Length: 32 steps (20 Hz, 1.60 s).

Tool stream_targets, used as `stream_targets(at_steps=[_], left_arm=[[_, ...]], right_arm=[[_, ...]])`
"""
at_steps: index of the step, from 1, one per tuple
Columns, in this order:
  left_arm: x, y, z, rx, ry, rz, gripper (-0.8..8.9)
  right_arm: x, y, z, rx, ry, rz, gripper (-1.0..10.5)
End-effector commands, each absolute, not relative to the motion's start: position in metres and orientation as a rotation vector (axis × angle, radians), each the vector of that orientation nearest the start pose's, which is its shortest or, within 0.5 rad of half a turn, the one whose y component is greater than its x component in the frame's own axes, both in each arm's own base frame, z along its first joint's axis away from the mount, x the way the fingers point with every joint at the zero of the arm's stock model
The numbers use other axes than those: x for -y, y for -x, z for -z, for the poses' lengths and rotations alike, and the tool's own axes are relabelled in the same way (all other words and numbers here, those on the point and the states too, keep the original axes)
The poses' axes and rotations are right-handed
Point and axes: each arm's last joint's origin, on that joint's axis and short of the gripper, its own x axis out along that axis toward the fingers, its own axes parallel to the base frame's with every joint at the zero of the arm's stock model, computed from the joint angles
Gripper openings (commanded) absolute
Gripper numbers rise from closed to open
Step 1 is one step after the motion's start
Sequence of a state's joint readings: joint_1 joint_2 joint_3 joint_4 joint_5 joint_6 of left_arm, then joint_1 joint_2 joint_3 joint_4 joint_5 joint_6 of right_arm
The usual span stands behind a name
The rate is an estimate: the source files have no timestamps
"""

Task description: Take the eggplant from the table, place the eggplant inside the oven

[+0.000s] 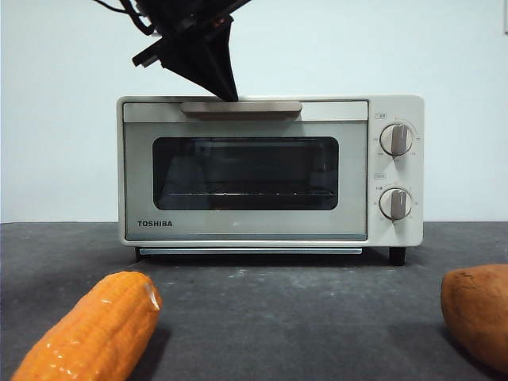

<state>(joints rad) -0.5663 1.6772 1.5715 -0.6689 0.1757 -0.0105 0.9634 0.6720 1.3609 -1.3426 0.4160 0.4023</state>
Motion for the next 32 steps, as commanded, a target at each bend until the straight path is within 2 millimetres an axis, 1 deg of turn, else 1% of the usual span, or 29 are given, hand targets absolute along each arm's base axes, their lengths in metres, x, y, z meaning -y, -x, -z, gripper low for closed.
stream_targets(at_steps=[1, 3, 5, 9, 12, 14, 17, 21, 25, 27, 29, 32], left_arm=[[0.21, -0.311, -0.326, -0.799, -0.184, 0.718, 0.06], [0.212, -0.31, -0.32, -0.838, -0.194, 0.719, 0.06], [0.214, -0.303, -0.318, -0.892, -0.211, 0.731, 0.06], [0.219, -0.277, -0.321, -1.086, -0.282, 0.793, 0.06], [0.226, -0.254, -0.332, -1.179, -0.375, 0.863, 0.06], [0.233, -0.242, -0.34, -1.194, -0.409, 0.896, 0.06], [0.239, -0.232, -0.349, -1.166, -0.424, 0.929, 0.06], [0.236, -0.228, -0.357, -1.114, -0.424, 0.922, 0.06], [0.224, -0.234, -0.37, -1.014, -0.374, 0.87, 0.06], [0.212, -0.235, -0.371, -0.995, -0.352, 0.845, 0.06], [0.193, -0.235, -0.368, -0.98, -0.332, 0.789, 0.06], [0.156, -0.233, -0.358, -0.915, -0.233, 0.691, 0.06]], right_arm=[[-0.022, -0.029, -0.404, -0.663, 0.058, -0.392, 1.5], [-0.024, -0.03, -0.401, -0.675, 0.069, -0.39, 1.5], [-0.025, -0.031, -0.399, -0.682, 0.076, -0.388, 1.5], [-0.029, -0.034, -0.392, -0.7, 0.094, -0.379, 1.5], [-0.029, -0.034, -0.392, -0.698, 0.092, -0.381, 1.5], [-0.03, -0.035, -0.393, -0.686, 0.081, -0.387, 1.5], [-0.033, -0.036, -0.393, -0.686, 0.083, -0.389, 1.5], [-0.042, -0.041, -0.393, -0.714, 0.117, -0.429, 1.5], [-0.064, -0.053, -0.393, -0.731, 0.18, -0.541, 1.5], [-0.077, -0.061, -0.392, -0.73, 0.232, -0.564, 1.5], [-0.096, -0.075, -0.389, -0.736, 0.304, -0.58, 1.5], [-0.129, -0.097, -0.381, -0.724, 0.398, -0.605, 1.5]])
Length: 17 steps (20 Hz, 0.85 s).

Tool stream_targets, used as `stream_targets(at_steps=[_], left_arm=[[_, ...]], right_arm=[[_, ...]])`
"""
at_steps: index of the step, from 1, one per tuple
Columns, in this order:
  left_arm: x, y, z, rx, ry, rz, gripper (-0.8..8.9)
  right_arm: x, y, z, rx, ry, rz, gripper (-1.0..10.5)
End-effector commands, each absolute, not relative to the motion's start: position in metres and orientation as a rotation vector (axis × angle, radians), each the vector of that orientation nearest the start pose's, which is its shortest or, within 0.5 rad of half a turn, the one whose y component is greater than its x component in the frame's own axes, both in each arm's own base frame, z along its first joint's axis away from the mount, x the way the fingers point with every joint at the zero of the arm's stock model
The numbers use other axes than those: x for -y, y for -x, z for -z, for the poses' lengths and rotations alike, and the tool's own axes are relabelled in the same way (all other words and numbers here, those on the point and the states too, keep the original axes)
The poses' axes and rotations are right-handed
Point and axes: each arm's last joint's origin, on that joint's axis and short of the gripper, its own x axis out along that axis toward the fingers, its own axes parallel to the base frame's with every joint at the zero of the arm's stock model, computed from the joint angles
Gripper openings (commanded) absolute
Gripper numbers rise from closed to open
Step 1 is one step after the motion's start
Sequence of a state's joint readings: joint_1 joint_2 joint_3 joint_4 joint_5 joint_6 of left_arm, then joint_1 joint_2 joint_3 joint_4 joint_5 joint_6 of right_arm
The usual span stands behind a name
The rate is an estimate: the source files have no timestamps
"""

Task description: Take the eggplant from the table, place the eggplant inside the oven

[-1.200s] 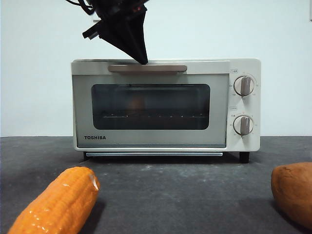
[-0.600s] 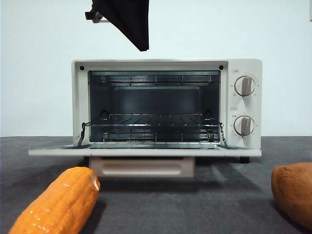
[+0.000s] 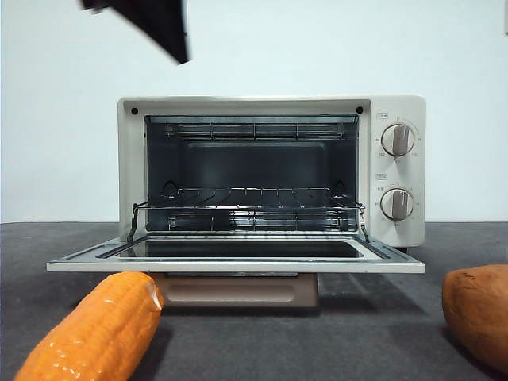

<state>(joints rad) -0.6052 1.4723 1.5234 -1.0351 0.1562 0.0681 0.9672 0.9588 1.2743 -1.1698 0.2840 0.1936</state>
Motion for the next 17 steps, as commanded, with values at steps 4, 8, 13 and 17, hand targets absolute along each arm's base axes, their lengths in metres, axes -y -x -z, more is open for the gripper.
stream_targets(at_steps=[4, 8, 13, 17], left_arm=[[0.105, -0.214, -0.339, -0.83, -0.123, 0.558, 0.06], [0.064, -0.194, -0.317, -0.831, -0.045, 0.429, 0.06], [0.031, -0.185, -0.287, -0.754, 0.159, 0.31, 0.06], [0.025, -0.183, -0.274, -0.761, 0.22, 0.332, 0.06]], right_arm=[[-0.176, -0.131, -0.362, -0.7, 0.528, -0.646, 1.5], [-0.22, -0.167, -0.33, -0.663, 0.726, -0.704, 1.5], [-0.261, -0.202, -0.291, -0.631, 1.004, -0.632, 1.5], [-0.284, -0.231, -0.264, -0.551, 1.192, -0.564, 1.5]])
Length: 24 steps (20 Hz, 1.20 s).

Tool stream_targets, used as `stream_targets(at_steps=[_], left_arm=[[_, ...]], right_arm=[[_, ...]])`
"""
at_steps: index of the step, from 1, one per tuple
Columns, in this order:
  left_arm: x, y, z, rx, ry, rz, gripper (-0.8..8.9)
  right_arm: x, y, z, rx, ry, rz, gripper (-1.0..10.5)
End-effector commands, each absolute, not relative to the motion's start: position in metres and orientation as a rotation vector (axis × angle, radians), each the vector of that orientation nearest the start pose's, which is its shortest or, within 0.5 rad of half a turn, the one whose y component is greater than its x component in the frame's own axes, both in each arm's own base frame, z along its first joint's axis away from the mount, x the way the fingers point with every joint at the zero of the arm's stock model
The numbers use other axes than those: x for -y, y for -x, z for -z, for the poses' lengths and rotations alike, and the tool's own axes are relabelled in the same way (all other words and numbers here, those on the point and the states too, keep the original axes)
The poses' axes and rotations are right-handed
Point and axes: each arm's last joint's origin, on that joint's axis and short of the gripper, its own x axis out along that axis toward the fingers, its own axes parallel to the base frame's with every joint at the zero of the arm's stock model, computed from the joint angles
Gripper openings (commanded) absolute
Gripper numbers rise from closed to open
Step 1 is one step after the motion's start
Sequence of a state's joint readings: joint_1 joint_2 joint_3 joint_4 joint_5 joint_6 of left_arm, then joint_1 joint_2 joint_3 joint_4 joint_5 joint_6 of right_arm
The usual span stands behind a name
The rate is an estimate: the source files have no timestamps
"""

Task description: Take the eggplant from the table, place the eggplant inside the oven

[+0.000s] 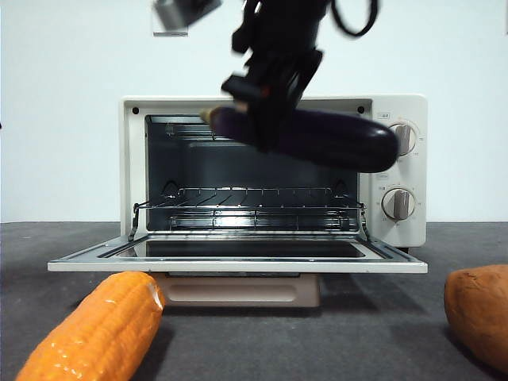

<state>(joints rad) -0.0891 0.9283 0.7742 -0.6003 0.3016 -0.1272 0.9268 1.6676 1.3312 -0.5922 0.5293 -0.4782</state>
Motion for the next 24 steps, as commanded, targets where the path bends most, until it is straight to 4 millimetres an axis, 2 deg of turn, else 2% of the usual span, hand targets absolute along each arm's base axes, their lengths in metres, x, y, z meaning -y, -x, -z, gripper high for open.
stream_targets(at_steps=[1, 6, 9, 13, 24], left_arm=[[0.025, -0.183, -0.275, -0.756, 0.22, 0.335, 0.06], [0.026, -0.183, -0.275, -0.754, 0.227, 0.357, 0.06], [0.026, -0.183, -0.275, -0.754, 0.225, 0.358, 0.06], [0.026, -0.183, -0.275, -0.753, 0.224, 0.358, 0.06], [0.026, -0.184, -0.275, -0.756, 0.224, 0.357, 0.06]], right_arm=[[-0.286, -0.238, -0.259, -0.531, 1.228, -0.571, 1.5], [-0.305, -0.266, -0.239, -0.404, 1.201, -0.495, 1.5], [-0.306, -0.276, -0.228, -0.408, 1.194, -0.483, 1.8], [-0.304, -0.278, -0.227, -0.418, 1.187, -0.475, 3.0], [-0.308, -0.272, -0.227, -0.417, 1.162, -0.476, 3.0]])
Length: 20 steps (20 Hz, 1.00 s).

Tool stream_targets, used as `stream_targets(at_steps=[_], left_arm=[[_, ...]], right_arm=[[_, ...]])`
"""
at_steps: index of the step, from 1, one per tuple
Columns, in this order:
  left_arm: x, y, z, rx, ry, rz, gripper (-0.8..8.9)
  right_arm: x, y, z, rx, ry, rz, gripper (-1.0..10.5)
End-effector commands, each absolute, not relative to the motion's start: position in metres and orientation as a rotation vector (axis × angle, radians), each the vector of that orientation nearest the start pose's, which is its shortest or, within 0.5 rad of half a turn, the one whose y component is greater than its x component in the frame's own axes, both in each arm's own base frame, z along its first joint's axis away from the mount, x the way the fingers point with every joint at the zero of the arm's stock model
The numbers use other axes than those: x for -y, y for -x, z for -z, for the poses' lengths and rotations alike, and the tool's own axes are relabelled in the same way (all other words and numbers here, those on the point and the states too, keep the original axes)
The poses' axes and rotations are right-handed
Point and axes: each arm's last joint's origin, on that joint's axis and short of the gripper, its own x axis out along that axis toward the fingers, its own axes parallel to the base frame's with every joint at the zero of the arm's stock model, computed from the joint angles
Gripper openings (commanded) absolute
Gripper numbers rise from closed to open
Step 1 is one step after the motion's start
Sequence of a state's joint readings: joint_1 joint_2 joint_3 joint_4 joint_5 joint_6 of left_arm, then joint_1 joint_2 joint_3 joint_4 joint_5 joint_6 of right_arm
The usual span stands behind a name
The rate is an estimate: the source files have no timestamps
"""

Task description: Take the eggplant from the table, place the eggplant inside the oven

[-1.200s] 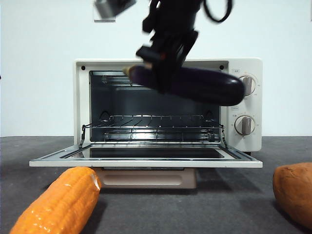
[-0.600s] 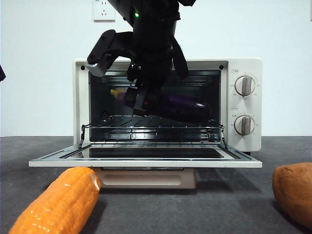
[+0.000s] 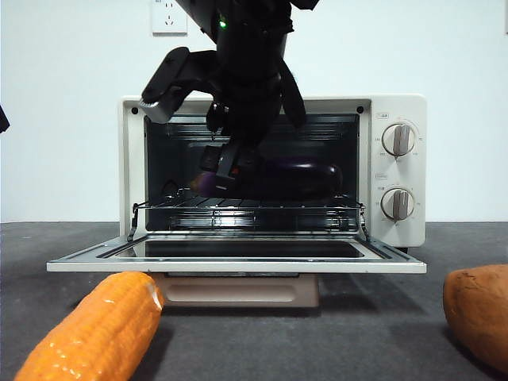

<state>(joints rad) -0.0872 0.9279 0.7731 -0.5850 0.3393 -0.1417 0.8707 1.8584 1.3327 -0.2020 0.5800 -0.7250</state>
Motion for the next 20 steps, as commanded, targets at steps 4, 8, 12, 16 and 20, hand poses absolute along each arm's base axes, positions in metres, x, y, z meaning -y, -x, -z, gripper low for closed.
stream_targets(at_steps=[4, 8, 12, 16, 20], left_arm=[[0.026, -0.184, -0.274, -0.756, 0.224, 0.357, 0.06], [0.026, -0.184, -0.274, -0.758, 0.224, 0.358, 0.06], [0.026, -0.189, -0.269, -0.788, 0.228, 0.354, 0.06], [0.027, -0.2, -0.262, -0.812, 0.23, 0.351, 0.06], [0.028, -0.214, -0.245, -0.891, 0.239, 0.341, 0.06]], right_arm=[[-0.311, -0.269, -0.227, -0.415, 1.148, -0.481, 2.9], [-0.314, -0.264, -0.23, -0.413, 1.161, -0.473, 2.9], [-0.316, -0.258, -0.234, -0.4, 1.165, -0.46, 2.9], [-0.319, -0.242, -0.255, -0.345, 1.124, -0.477, 2.9], [-0.311, -0.221, -0.288, -0.299, 1.047, -0.486, 2.9]])
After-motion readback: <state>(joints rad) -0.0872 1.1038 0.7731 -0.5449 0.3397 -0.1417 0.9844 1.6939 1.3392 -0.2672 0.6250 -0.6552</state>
